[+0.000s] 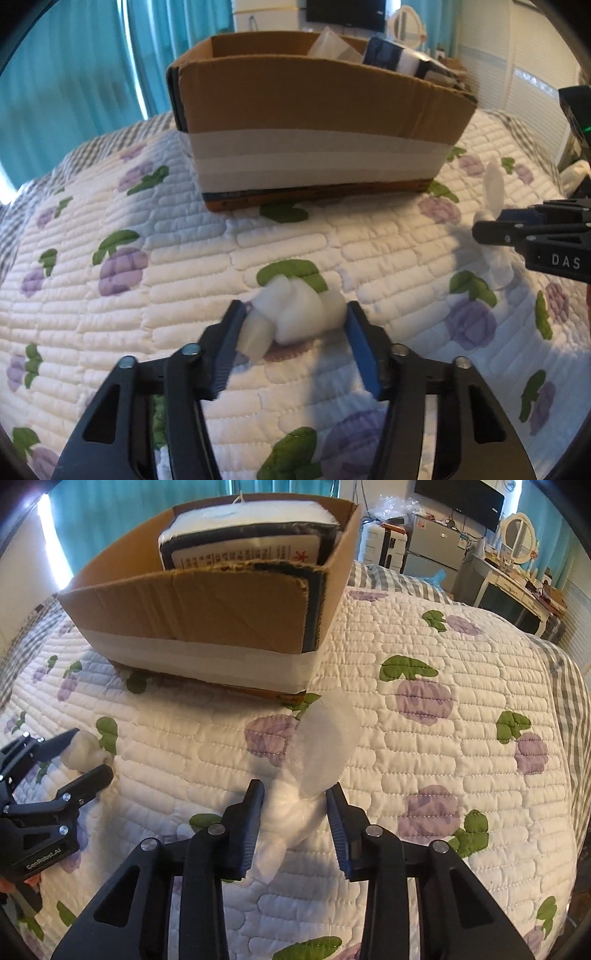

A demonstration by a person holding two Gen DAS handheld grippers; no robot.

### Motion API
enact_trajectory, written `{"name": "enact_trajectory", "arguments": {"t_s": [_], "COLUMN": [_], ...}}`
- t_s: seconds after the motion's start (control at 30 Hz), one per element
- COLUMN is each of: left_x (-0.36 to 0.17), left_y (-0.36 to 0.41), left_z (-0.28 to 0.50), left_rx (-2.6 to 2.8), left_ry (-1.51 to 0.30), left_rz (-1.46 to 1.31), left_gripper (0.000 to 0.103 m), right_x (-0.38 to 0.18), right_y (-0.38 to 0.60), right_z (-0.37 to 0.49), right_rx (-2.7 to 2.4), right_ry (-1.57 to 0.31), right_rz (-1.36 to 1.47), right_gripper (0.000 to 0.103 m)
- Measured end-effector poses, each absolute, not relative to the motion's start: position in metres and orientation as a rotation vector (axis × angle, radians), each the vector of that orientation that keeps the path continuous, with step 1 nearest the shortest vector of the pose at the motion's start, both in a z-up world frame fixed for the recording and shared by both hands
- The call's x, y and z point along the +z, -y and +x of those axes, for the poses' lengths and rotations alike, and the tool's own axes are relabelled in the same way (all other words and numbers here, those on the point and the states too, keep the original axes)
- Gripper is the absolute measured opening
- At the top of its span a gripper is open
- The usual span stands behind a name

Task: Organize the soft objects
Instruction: 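Carry both white cloths into the cardboard box and open both tools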

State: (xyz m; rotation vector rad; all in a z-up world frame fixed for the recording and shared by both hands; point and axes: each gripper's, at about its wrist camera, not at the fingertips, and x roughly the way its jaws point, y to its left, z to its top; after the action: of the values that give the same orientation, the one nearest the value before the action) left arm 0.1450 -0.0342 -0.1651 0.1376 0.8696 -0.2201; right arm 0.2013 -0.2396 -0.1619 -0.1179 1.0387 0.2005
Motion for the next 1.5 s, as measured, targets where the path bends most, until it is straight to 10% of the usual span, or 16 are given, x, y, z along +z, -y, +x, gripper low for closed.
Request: {"name": "enact_trajectory", "arguments": {"t_s": [1.5], "left_x": [0.045], "left_y": [0.041], "left_z": [0.181], "left_rx": [-0.193], "left_ry": [-0.524], "left_rz": [0.143], "left_gripper": [0.042], "right_x": [0.077], "right_y": [0.204], "right_z": [0.182], "right_rx": [0.321], "right_ry": [-0.663], "right_rz": [-0.175], "right_gripper": [0.030]}}
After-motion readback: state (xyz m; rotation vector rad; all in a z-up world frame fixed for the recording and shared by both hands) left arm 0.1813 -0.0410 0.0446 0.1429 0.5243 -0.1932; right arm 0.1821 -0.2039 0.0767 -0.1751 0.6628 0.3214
